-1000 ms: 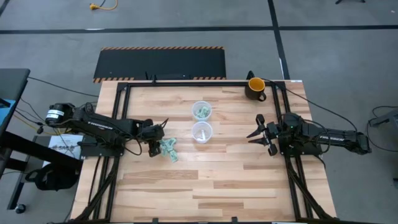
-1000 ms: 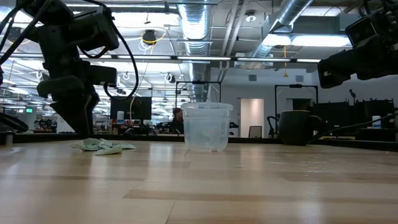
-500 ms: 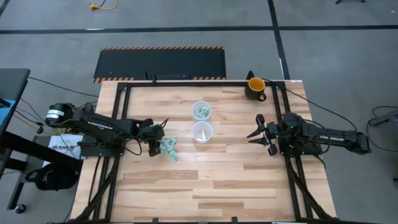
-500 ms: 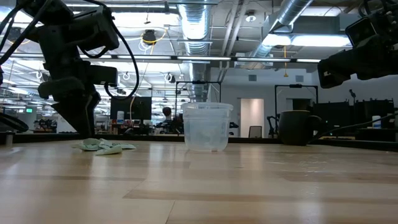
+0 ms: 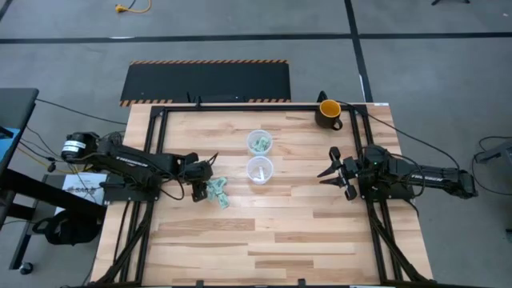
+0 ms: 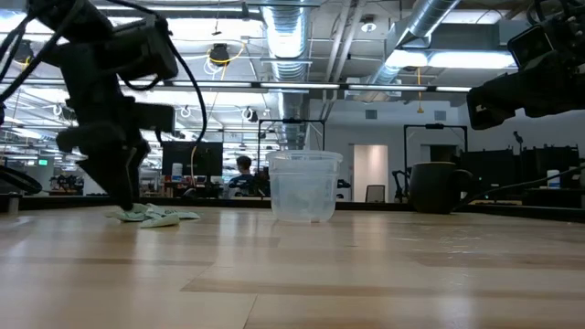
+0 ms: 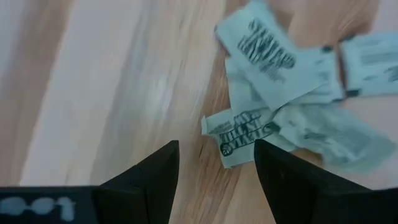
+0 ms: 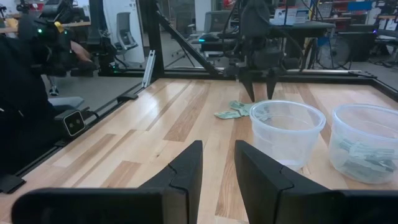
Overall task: Pick and place items into bin
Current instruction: Put the green stevia packet into the bottom transparent bin
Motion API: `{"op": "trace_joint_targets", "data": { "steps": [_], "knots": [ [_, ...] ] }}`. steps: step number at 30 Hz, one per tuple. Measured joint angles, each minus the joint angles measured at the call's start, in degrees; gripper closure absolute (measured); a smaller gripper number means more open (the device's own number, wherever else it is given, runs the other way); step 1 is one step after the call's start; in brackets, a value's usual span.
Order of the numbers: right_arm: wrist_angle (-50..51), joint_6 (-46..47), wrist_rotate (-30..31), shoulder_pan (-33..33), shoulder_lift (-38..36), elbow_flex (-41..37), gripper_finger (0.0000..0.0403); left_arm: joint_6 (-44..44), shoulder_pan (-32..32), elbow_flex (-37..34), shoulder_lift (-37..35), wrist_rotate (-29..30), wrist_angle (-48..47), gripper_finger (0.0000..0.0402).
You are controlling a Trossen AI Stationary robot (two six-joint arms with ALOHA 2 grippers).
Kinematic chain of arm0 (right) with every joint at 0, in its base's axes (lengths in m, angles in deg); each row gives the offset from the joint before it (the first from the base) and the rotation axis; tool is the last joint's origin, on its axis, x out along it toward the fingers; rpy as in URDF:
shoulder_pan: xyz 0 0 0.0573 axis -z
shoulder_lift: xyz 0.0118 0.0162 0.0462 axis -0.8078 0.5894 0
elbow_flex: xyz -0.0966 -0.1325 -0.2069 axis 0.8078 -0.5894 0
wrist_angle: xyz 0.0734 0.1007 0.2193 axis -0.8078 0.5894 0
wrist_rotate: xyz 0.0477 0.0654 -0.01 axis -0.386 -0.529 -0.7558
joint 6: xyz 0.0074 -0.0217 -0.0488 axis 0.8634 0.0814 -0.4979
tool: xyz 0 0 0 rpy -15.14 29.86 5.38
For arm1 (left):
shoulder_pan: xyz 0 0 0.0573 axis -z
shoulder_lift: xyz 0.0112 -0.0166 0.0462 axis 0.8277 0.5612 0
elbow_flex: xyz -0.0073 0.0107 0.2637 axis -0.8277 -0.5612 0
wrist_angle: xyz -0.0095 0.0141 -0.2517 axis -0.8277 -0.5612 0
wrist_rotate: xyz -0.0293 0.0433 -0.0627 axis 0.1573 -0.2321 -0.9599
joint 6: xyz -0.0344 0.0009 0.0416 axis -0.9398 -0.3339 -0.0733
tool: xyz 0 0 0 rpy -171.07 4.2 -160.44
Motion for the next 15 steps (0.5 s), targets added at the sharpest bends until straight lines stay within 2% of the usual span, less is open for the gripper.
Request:
{"op": "trace_joint_targets", "data": {
  "steps": [5, 15],
  "knots": [
    [0.0, 0.0, 0.0, 0.0, 0.0, 0.0, 0.0316, 0.1, 0.0, 0.3, 4.5, -0.6, 3.2, 0.0203],
    [0.0, 0.0, 0.0, 0.0, 0.0, 0.0, 0.0316, 1.2, 0.0, 0.1, 5.3, -0.6, 5.2, 0.0203]
  ]
}}
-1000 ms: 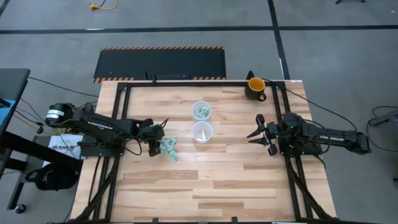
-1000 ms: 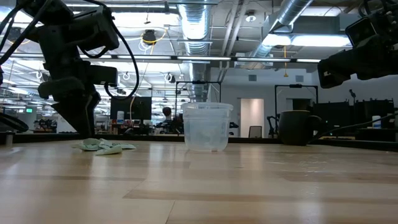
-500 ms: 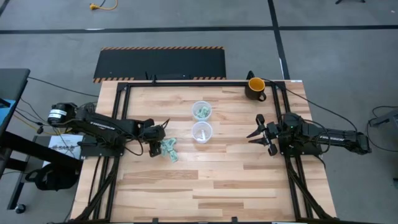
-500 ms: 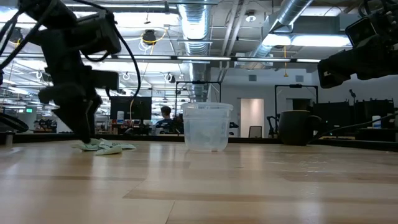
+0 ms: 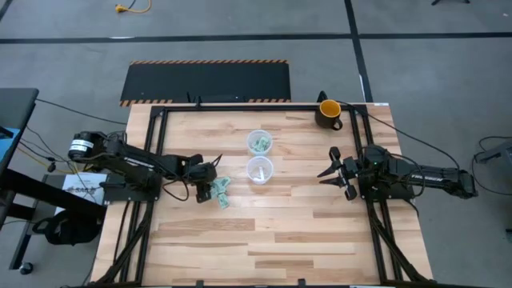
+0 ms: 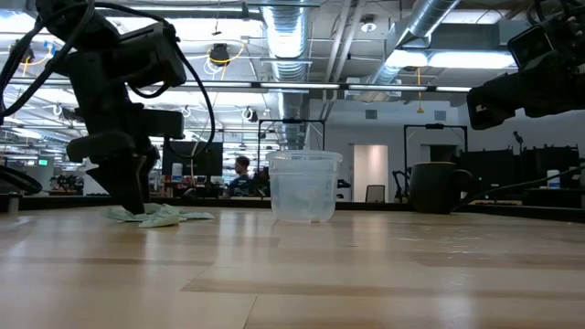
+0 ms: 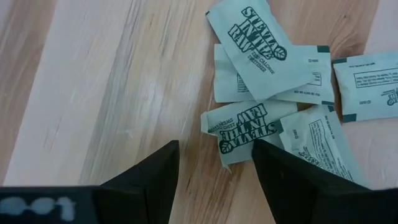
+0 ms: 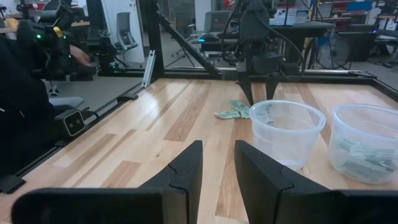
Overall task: Pick and place items into bin
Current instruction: Put the green stevia packet into the bottom transparent bin
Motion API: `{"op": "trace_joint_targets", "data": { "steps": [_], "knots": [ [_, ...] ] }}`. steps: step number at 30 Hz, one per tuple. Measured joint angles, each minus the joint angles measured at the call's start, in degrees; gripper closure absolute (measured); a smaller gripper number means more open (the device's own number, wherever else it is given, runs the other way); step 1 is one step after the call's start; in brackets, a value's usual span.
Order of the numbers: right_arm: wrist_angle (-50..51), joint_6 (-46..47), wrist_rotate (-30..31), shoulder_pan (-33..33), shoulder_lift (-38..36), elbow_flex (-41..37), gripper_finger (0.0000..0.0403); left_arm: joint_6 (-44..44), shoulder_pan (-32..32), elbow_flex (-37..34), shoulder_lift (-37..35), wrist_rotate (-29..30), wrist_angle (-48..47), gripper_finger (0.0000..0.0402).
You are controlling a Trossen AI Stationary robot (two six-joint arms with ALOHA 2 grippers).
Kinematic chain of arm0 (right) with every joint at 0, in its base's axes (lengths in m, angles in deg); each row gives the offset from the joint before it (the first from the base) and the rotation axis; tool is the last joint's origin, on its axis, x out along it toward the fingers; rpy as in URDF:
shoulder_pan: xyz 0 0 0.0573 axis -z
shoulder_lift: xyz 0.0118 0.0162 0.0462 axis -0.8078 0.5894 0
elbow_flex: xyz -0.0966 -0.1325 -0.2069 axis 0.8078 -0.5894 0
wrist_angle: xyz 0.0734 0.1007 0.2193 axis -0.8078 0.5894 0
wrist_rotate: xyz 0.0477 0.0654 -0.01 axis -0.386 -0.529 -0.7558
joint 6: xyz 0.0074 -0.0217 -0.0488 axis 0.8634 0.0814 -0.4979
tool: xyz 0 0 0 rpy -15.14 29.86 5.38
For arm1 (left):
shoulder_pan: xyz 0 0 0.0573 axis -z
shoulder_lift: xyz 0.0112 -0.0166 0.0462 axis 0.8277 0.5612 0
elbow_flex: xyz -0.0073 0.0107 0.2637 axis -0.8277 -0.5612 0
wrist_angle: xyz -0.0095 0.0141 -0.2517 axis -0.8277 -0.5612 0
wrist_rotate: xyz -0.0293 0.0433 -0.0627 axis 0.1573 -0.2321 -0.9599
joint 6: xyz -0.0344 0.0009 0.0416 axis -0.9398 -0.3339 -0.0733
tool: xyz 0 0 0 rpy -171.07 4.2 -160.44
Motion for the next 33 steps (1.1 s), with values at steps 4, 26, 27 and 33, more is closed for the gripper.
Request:
{"op": "trace_joint_targets", "data": {
  "steps": [4, 26, 27, 33],
  "knots": [
    [0.0, 0.0, 0.0, 0.0, 0.0, 0.0, 0.0316, 0.0, 0.0, 0.0, 0.0, 0.0, 0.0, 0.0203],
    [0.0, 0.0, 0.0, 0.0, 0.0, 0.0, 0.0316, 1.4, 0.0, 5.3, 0.3, 2.8, -10.3, 0.038],
    [0.0, 0.0, 0.0, 0.0, 0.0, 0.0, 0.0316, 1.8, 0.0, 5.8, 0.3, 3.3, -10.7, 0.0387],
    [0.0, 0.0, 0.0, 0.0, 0.0, 0.0, 0.0316, 4.6, 0.0, 8.0, 0.2, 5.1, -11.3, 0.0398]
  ]
}}
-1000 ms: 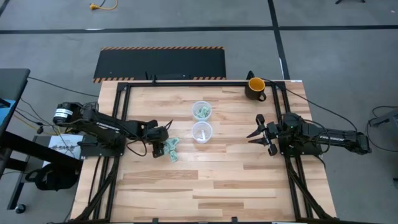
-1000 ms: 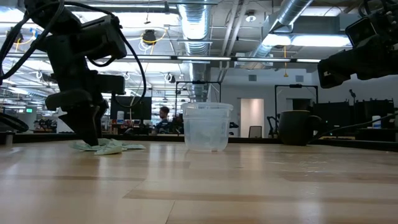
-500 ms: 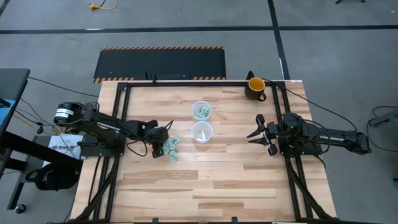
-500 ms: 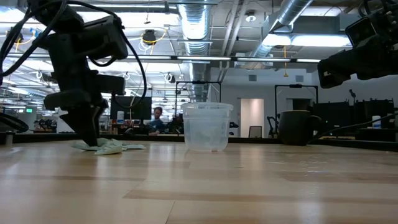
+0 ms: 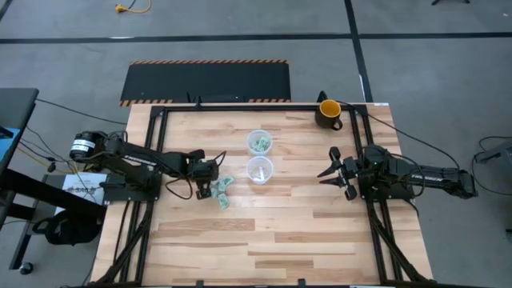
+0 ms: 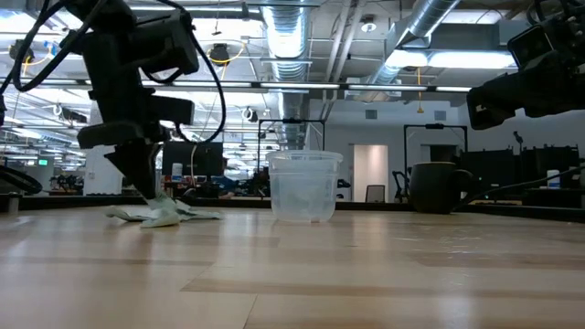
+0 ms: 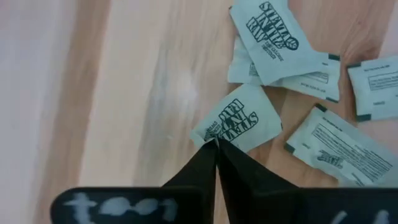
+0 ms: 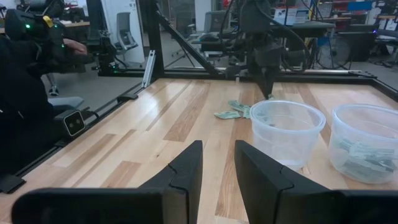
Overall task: Pick and place items into bin
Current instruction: Put the green stevia packet into the bottom transparent bin
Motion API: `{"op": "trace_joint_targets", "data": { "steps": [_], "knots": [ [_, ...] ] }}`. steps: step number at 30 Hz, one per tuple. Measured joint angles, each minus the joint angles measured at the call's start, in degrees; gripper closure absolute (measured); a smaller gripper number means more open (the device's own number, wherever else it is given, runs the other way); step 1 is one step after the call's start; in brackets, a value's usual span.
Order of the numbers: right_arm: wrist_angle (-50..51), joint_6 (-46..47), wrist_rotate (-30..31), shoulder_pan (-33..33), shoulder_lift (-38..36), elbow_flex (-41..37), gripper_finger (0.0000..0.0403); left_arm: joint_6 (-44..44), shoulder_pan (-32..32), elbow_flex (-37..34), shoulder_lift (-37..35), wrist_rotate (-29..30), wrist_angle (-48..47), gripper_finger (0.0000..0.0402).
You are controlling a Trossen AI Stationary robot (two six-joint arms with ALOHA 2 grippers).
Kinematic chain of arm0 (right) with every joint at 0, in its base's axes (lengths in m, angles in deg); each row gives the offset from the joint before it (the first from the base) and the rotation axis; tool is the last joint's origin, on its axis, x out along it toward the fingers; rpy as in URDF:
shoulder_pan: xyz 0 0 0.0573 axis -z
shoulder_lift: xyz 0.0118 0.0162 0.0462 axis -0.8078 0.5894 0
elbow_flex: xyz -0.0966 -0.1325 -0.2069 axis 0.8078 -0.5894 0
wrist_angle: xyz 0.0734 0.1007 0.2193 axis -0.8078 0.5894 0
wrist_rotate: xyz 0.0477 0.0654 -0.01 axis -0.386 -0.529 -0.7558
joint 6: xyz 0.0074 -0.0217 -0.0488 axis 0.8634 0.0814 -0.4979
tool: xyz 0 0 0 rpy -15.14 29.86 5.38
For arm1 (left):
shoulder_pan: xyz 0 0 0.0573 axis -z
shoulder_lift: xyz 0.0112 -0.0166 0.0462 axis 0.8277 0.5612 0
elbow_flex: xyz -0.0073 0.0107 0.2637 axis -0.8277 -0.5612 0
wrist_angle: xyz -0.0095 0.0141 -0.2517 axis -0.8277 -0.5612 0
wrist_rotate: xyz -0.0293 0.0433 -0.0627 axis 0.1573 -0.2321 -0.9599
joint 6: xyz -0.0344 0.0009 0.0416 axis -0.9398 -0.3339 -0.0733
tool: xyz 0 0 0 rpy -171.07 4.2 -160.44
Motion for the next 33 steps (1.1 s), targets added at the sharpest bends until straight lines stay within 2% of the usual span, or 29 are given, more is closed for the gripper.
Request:
{"op": "trace_joint_targets", "data": {
  "steps": [10, 14, 17, 28, 33],
  "knots": [
    [0.0, 0.0, 0.0, 0.0, 0.0, 0.0, 0.0316, 0.8, 0.0, 6.6, 0.0, 8.1, -9.0, 0.04],
    [0.0, 0.0, 0.0, 0.0, 0.0, 0.0, 0.0316, 3.1, 0.0, 9.4, -0.1, 11.3, -9.5, 0.04],
    [0.0, 0.0, 0.0, 0.0, 0.0, 0.0, 0.0316, 6.8, 0.0, 10.8, -0.1, 13.0, -5.5, 0.04],
    [0.0, 0.0, 0.0, 0.0, 0.0, 0.0, 0.0316, 26.2, 0.0, 10.8, 0.0, 12.8, 18.1, 0.04],
    [0.0, 0.0, 0.0, 0.0, 0.0, 0.0, 0.0316, 32.9, -0.4, 10.8, 0.0, 7.6, 25.3, 0.04]
  ]
}}
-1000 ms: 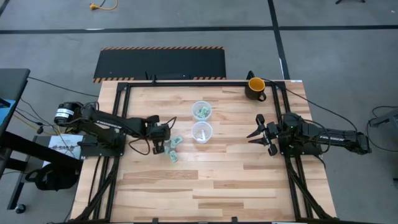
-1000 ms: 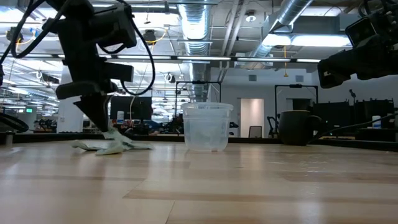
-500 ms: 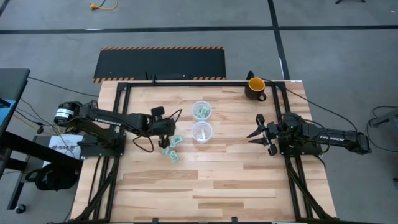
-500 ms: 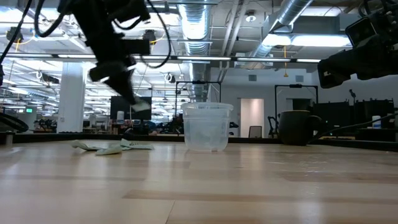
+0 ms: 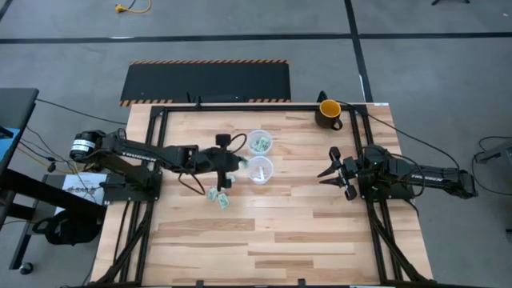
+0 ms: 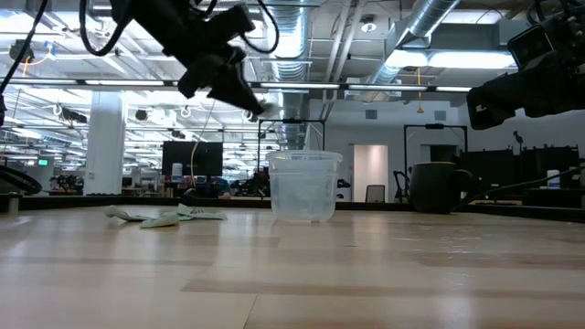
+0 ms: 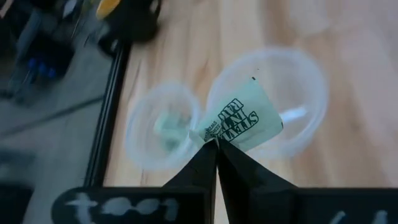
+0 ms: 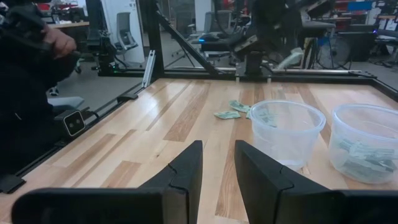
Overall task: Pick and place items into bin
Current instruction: Put the green stevia packet into the bottom transparent bin
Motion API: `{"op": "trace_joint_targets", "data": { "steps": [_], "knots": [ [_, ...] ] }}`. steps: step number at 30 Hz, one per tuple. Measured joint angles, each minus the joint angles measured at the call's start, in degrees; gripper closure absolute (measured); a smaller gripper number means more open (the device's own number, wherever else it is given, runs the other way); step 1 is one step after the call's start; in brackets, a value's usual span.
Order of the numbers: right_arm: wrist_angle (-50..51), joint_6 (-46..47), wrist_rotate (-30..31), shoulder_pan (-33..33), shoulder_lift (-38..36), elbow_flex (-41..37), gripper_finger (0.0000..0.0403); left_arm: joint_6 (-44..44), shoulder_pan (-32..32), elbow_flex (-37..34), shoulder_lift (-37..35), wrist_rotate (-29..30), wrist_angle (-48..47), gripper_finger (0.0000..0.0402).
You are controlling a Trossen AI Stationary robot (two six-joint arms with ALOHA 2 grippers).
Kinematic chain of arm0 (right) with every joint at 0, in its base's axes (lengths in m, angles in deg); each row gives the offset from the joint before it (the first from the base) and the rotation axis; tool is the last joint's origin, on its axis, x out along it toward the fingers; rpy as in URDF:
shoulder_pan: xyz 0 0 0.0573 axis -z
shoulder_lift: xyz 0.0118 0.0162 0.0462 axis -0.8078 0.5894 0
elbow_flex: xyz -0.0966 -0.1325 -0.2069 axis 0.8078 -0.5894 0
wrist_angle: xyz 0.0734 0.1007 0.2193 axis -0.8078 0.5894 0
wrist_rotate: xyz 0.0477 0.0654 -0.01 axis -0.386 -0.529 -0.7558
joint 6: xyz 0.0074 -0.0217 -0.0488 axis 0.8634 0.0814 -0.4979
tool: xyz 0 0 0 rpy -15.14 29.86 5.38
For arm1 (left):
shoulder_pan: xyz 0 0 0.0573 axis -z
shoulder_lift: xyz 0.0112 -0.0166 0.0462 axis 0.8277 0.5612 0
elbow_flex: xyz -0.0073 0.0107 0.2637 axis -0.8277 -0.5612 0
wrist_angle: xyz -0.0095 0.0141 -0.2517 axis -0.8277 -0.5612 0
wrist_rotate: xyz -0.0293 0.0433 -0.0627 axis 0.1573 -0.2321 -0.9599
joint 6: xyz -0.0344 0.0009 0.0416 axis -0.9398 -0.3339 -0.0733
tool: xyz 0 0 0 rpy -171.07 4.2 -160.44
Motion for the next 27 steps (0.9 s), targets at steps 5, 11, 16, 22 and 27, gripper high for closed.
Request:
{"op": "trace_joint_targets", "data": {
  "steps": [5, 11, 16, 22, 27],
  "knots": [
    [0.0, 0.0, 0.0, 0.0, 0.0, 0.0, 0.0316, 3.4, -1.6, 0.0, 0.0, -8.8, 5.0, 0.04],
    [0.0, 0.0, 0.0, 0.0, 0.0, 0.0, 0.0316, 4.1, -4.8, 0.0, 0.0, -16.5, 7.6, 0.04],
    [0.0, 0.0, 0.0, 0.0, 0.0, 0.0, 0.0316, 3.4, -7.8, 0.0, 0.6, -22.6, 8.4, 0.04],
    [0.0, 0.0, 0.0, 0.0, 0.0, 0.0, 0.0316, 3.9, -8.8, 0.0, 6.7, -26.4, 11.9, 0.04],
    [0.0, 0.0, 0.0, 0.0, 0.0, 0.0, 0.0316, 4.7, -8.8, 1.3, 11.0, -26.7, 12.4, 0.04]
  ]
}}
